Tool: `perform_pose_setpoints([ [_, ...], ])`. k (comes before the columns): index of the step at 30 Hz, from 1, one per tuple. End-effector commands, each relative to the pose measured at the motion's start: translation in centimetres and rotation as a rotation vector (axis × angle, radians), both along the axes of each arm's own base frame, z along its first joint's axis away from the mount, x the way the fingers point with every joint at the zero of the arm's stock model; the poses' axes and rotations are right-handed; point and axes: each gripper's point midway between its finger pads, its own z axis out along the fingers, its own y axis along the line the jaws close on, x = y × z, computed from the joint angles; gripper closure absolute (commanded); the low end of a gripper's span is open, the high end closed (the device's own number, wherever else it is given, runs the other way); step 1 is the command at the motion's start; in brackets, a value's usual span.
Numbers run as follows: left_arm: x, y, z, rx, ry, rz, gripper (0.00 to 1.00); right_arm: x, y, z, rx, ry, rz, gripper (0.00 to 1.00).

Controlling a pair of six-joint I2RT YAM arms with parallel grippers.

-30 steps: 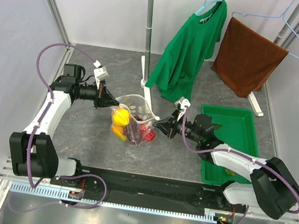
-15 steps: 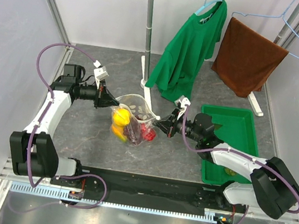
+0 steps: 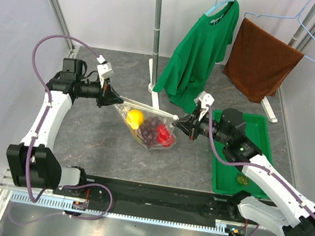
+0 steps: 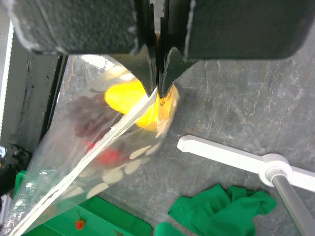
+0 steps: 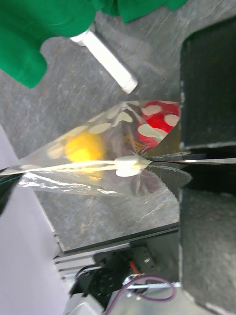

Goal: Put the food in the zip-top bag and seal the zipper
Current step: Zip the zipper food storage bag at the center of the board.

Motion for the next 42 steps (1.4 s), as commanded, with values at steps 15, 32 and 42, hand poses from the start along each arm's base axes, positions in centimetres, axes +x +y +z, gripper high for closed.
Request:
perform_pose_setpoints([
  [15,-5.3,-4.4,5.8,0.027,-0.258,-0.217,0.37,-0.8,-0.4,-3.3,-0.12,-0.1,0.114,1.0],
  [32,-6.2,-19.2,5.2,0.041,-0.354,-0.444,0.35,-1.3,-0.9,-3.0,-0.123,-0.152,0.117,1.0],
  [42,-8.3,-21.6,2.8,0.051,-0.315,-0.546,0.43,-1.1,-0.9,-3.0,-0.117,-0.159,0.109,1.0],
])
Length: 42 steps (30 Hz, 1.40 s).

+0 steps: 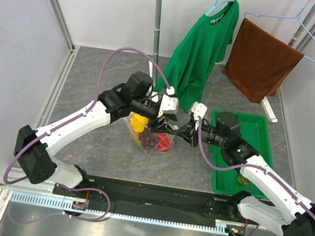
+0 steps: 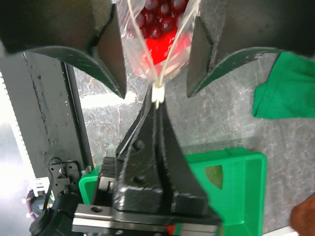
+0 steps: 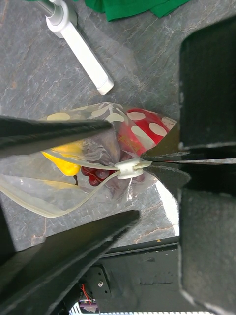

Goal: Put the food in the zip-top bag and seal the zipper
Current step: Zip the zipper food storage bag at the center of the board.

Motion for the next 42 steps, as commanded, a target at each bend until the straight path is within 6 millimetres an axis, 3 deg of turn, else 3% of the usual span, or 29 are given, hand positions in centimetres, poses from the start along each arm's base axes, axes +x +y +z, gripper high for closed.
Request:
perform_pose_setpoints([
  [1,-0.2,-1.2,0.6,-0.025,-0.015,-0.02,0.45,0.1,0.3,2.1,0.056,-0.079,0.014,1.0],
  [5,0.3,-1.2,-0.1,-0.009,-0.019,-0.004,0.55,0.0,0.4,2.4,0.066,-0.089,0.021,1.0],
  [12,0.1,-0.3,-1.4,0.031,-0.036,-0.009,0.8,-0.2,0.3,2.4,0.066,-0.089,0.023,1.0],
  [17,1.5,2.0,-2.6,0.066,-0.006,0.042,0.81,-0.5,0.0,2.2,0.061,-0.099,0.025,1.0],
  [27,2.9,6.3,-2.2,0.077,-0.019,0.104,0.86,-0.6,-0.5,1.9,0.039,-0.111,0.021,1.0],
  [33,4.2,9.8,-2.7,0.114,-0.034,0.161,0.87,-0.6,-0.8,1.7,0.023,-0.117,0.014,1.0],
  [42,6.3,16.0,-3.8,0.18,-0.038,0.285,0.87,1.4,-2.4,1.7,0.003,-0.113,-0.088,1.0],
])
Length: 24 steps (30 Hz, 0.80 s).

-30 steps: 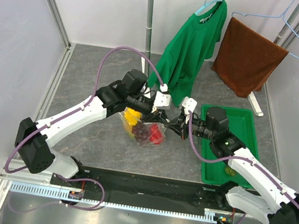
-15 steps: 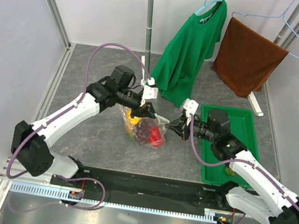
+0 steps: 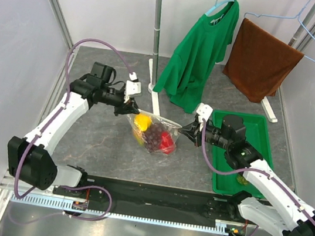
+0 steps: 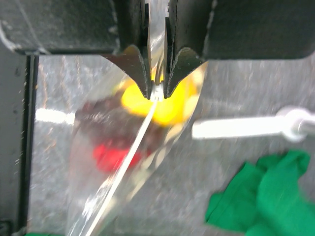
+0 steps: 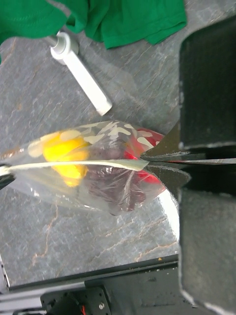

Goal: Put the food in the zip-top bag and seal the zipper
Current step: Zip the zipper food storage bag at the center of the board.

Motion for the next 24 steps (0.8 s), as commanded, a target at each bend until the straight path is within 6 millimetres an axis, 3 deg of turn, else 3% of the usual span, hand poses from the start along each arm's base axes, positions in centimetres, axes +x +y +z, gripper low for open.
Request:
perform_pose_setpoints([
  [1,0.7,3.9,-0.2,0.063,-0.064,0.052,0.87,0.8,-1.0,1.2,0.008,-0.037,-0.044,1.0],
  [9,1.8,8.6,-0.3,0.082,-0.046,0.159,0.87,0.8,-1.7,1.1,-0.014,-0.044,-0.048,1.0],
  [13,1.6,9.7,-0.3,0.095,-0.06,0.167,0.87,0.6,-1.6,1.2,-0.014,-0.045,-0.038,1.0],
  [17,1.0,9.4,-0.1,0.083,-0.068,0.148,0.86,0.6,-1.3,1.6,-0.007,-0.045,-0.024,1.0],
  [20,0.8,8.9,1.1,0.047,-0.079,0.13,0.65,0.3,-0.9,1.7,-0.002,-0.04,0.014,1.0],
  [21,0.6,8.2,2.1,0.003,-0.072,0.119,0.5,0.0,-0.7,1.8,0.004,-0.037,0.036,1.0],
  [24,0.0,6.0,4.6,-0.052,-0.087,0.071,0.35,-0.1,-0.4,1.6,0.007,-0.023,0.052,1.0],
])
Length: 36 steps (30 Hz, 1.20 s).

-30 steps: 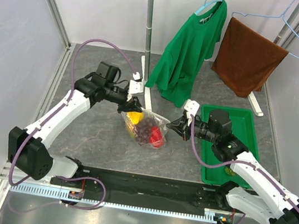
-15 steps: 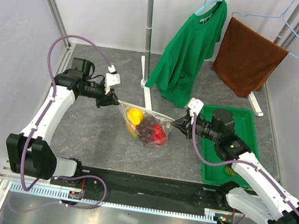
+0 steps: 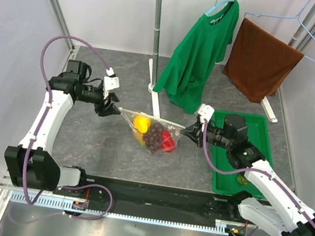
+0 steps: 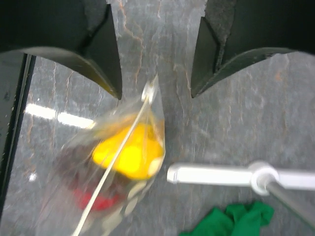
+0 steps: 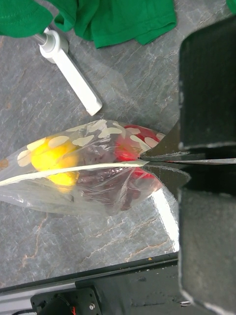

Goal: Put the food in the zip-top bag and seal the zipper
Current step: Zip the zipper food storage bag at the center of the board, then place the zipper food storage bag at the center of the board.

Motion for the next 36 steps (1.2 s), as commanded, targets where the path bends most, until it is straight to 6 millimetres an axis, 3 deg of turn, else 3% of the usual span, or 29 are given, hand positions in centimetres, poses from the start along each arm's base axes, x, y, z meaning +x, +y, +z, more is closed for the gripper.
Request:
perform_pose_setpoints([
  [1,-0.4,-3.1,5.4,-0.088,-0.126,-0.091,0.34,-0.2,0.9,2.2,0.038,-0.041,0.065,1.0],
  [2,-0.9,-4.3,5.5,-0.083,-0.122,-0.116,0.28,-0.2,0.9,2.2,0.037,-0.045,0.07,1.0],
  [7,-1.8,-7.7,5.1,-0.07,-0.163,-0.217,0.27,-0.3,1.0,2.6,0.041,-0.055,0.079,1.0],
  [15,-1.4,-10.6,2.6,-0.029,-0.143,-0.312,0.33,-0.5,1.0,2.8,0.041,-0.065,0.09,1.0],
  [19,-3.0,-11.7,0.9,-0.012,-0.11,-0.373,0.38,-0.5,1.0,2.7,0.04,-0.06,0.089,1.0],
  [22,-3.5,-12.0,-0.4,0.014,-0.082,-0.384,0.52,-0.7,1.1,2.8,0.048,-0.049,0.1,1.0],
  [23,-3.4,-12.0,-0.5,0.015,-0.067,-0.374,0.63,-0.8,1.1,2.9,0.049,-0.049,0.101,1.0],
  [25,-3.0,-12.1,-0.6,0.019,-0.029,-0.345,0.74,-0.8,1.0,2.9,0.047,-0.052,0.098,1.0],
  [26,-2.8,-12.1,-0.5,0.019,-0.025,-0.337,0.86,-0.8,1.0,2.9,0.047,-0.053,0.096,1.0],
  [28,-2.1,-12.3,0.7,-0.003,-0.01,-0.301,0.97,-0.7,0.9,2.9,0.049,-0.042,0.078,1.0],
  [31,0.3,-12.4,3.3,-0.057,0.003,-0.219,0.98,0.3,0.8,3.9,0.085,0.032,-0.009,0.58],
  [32,1.1,-12.4,4.0,-0.068,0.001,-0.196,0.98,0.7,0.8,4.0,0.102,0.083,-0.049,0.34],
  [33,2.4,-12.4,5.9,-0.085,-0.035,-0.169,0.98,1.2,0.7,4.5,0.115,0.097,-0.08,0.26],
  [35,3.7,-12.8,6.9,-0.096,-0.024,-0.129,0.98,2.6,0.3,6.3,0.141,0.104,-0.15,0.08],
  [36,4.2,-13.0,8.3,-0.11,-0.055,-0.124,0.98,3.4,-0.1,7.8,0.165,0.088,-0.18,0.05],
])
